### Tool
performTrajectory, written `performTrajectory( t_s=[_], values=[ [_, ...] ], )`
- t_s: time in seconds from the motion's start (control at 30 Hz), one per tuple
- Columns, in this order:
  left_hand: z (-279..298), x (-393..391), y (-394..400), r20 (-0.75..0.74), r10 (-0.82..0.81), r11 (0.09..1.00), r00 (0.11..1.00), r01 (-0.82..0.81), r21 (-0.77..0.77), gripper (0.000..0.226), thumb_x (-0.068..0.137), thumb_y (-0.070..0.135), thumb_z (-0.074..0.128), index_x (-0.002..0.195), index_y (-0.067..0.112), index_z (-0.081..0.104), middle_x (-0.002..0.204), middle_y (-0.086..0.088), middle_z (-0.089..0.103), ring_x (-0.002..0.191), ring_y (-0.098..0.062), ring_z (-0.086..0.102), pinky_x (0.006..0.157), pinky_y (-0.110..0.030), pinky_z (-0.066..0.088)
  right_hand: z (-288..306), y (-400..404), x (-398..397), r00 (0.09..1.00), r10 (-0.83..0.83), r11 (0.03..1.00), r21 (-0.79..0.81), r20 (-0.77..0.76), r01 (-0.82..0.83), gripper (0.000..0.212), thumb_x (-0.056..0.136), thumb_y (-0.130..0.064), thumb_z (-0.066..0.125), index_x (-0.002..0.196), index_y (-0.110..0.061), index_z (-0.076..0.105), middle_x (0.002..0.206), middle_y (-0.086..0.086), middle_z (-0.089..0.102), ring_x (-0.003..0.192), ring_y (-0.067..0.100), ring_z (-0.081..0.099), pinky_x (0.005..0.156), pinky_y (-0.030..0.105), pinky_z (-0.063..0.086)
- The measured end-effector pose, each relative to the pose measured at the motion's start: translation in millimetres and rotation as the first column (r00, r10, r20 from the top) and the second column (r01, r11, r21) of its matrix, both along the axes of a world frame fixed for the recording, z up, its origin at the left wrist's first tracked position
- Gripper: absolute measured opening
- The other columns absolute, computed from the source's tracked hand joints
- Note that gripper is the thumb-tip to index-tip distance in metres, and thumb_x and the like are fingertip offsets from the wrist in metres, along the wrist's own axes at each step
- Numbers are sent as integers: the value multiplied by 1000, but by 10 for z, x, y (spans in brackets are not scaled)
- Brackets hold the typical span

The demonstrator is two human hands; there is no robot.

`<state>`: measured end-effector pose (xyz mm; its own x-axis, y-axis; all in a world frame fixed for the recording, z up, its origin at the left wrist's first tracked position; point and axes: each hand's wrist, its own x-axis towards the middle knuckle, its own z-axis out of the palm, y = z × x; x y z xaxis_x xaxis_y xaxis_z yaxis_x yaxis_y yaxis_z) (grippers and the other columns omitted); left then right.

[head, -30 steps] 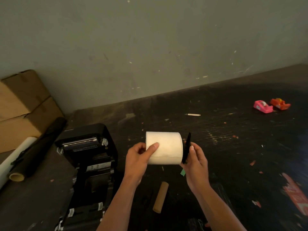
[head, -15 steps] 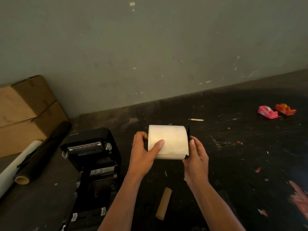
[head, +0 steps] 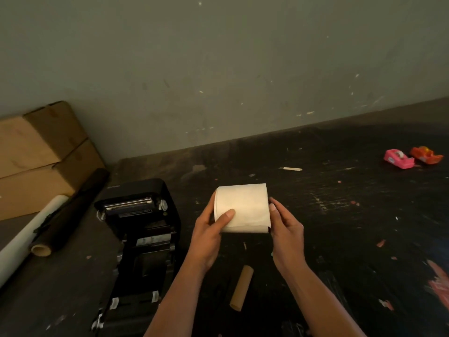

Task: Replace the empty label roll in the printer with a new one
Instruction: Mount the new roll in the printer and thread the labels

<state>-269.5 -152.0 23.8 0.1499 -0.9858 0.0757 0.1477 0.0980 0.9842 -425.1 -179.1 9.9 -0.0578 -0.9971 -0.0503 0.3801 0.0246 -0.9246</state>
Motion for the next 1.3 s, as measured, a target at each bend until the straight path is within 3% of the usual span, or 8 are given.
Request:
performTrajectory(
  t_s=[0.33,0.57,0.73,0.8,0.9,1.03,1.17,1.3],
  values=[
    [-234,-55,133,-230,39,996,972,-18,93,58,80,16,64,136,26,51,127,-1,64,119,-19,59,85,-33,53,-145,54,-5,988,121,992,60,-98,-115,35,94,-29,52,128,-24,57,121,-3,63,114,11,56,103,42,43],
    [-306,-89,176,-252,49,993,967,-20,115,60,80,14,65,137,22,51,131,-4,63,122,-21,58,98,-40,49,-158,70,-18,985,153,986,73,-76,-148,26,95,-28,50,119,-33,58,116,-6,61,107,10,57,90,33,48],
    [-327,-91,192,-328,46,989,944,3,146,60,81,13,65,139,19,50,132,-9,62,123,-25,57,103,-45,46,-130,68,-1,976,219,973,72,-11,-217,20,95,-32,47,109,-45,54,122,-1,57,111,19,57,94,43,49],
    [-310,-83,191,-321,32,990,946,13,138,59,81,13,64,138,19,50,131,-9,62,123,-25,57,102,-45,47,-129,51,-18,966,255,964,64,37,-257,24,95,-35,47,117,-38,54,125,3,57,111,21,58,93,43,49],
    [-267,-68,180,-315,27,992,949,13,123,58,81,14,64,137,18,50,130,-8,63,123,-25,57,105,-47,45,-133,29,-46,941,328,943,25,83,-331,56,79,-47,58,130,-30,47,129,7,55,114,24,58,95,46,49],
    [-240,-62,197,-277,3,995,961,26,100,56,83,15,63,137,20,51,125,-5,67,119,-21,61,98,-41,50,-149,18,-21,937,348,937,19,13,-348,86,55,-43,77,132,-37,40,133,2,48,117,22,53,93,45,51],
    [-209,-94,196,-189,-15,996,982,32,87,50,82,18,64,129,31,54,123,3,68,118,-17,61,94,-37,52,-173,16,10,961,275,961,22,38,-276,76,48,-40,81,115,-47,46,129,0,51,116,24,54,90,46,53],
    [-163,-85,178,-100,-45,996,994,53,75,60,79,22,68,135,33,50,130,3,63,120,-15,59,94,-35,52,-224,10,-6,969,210,975,41,128,-217,76,54,-32,80,122,-40,47,129,4,53,114,25,56,92,50,52]
  ],
)
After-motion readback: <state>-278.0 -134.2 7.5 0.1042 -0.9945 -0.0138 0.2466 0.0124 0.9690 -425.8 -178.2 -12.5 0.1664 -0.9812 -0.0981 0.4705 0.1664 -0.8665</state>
